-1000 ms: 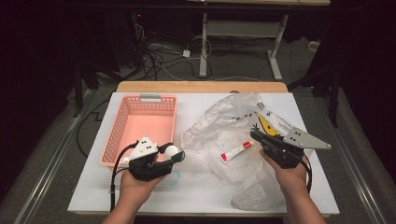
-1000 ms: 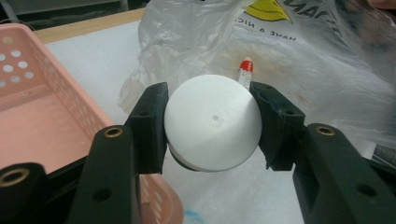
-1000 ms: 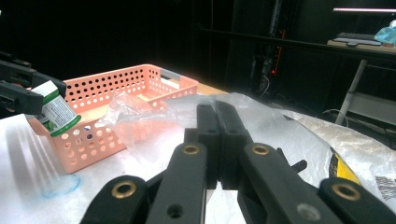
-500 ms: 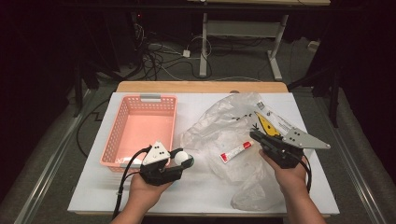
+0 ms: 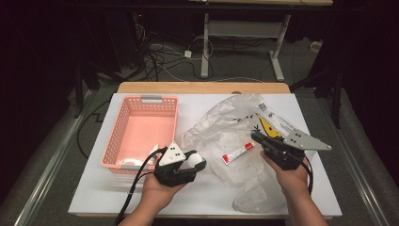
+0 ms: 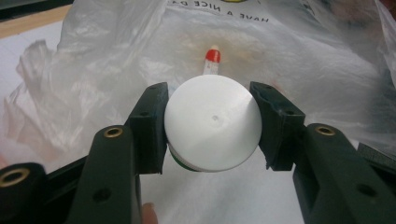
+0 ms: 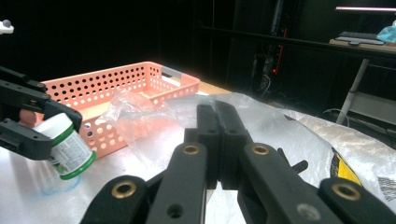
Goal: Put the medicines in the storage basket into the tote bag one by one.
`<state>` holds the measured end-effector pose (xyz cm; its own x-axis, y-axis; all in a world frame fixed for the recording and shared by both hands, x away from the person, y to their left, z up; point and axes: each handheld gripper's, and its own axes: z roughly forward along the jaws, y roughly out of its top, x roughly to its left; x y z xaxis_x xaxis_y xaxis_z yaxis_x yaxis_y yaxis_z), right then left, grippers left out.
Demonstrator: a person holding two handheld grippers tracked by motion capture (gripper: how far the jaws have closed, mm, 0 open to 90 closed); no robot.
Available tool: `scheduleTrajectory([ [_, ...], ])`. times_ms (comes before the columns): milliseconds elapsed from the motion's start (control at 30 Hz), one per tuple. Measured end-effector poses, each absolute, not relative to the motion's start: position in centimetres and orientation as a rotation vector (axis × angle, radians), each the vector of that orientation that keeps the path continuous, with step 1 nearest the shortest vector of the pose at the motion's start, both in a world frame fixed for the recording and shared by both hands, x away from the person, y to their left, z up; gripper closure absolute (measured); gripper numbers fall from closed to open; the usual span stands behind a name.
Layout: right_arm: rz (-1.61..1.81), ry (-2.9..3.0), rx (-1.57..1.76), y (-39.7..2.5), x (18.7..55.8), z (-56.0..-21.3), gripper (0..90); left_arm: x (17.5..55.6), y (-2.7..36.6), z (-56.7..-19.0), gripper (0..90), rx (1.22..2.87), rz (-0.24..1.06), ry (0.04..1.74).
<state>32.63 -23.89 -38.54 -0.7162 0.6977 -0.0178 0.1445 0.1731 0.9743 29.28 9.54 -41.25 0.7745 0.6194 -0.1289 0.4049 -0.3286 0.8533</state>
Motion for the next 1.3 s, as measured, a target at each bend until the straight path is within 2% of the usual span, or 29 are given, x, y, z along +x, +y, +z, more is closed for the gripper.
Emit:
scheduleTrajectory([
  [500, 1.580, 1.976, 0.788, -23.8, 32.6, -38.4, 90.0, 31.1, 4.3, -41.3, 48.6, 1.985, 0.230, 0.698],
  [1300, 1.603, 1.946, 0.779, -24.0, 32.7, -38.0, 90.0, 34.9, -3.9, -44.6, 48.5, 2.044, 0.209, 0.674],
])
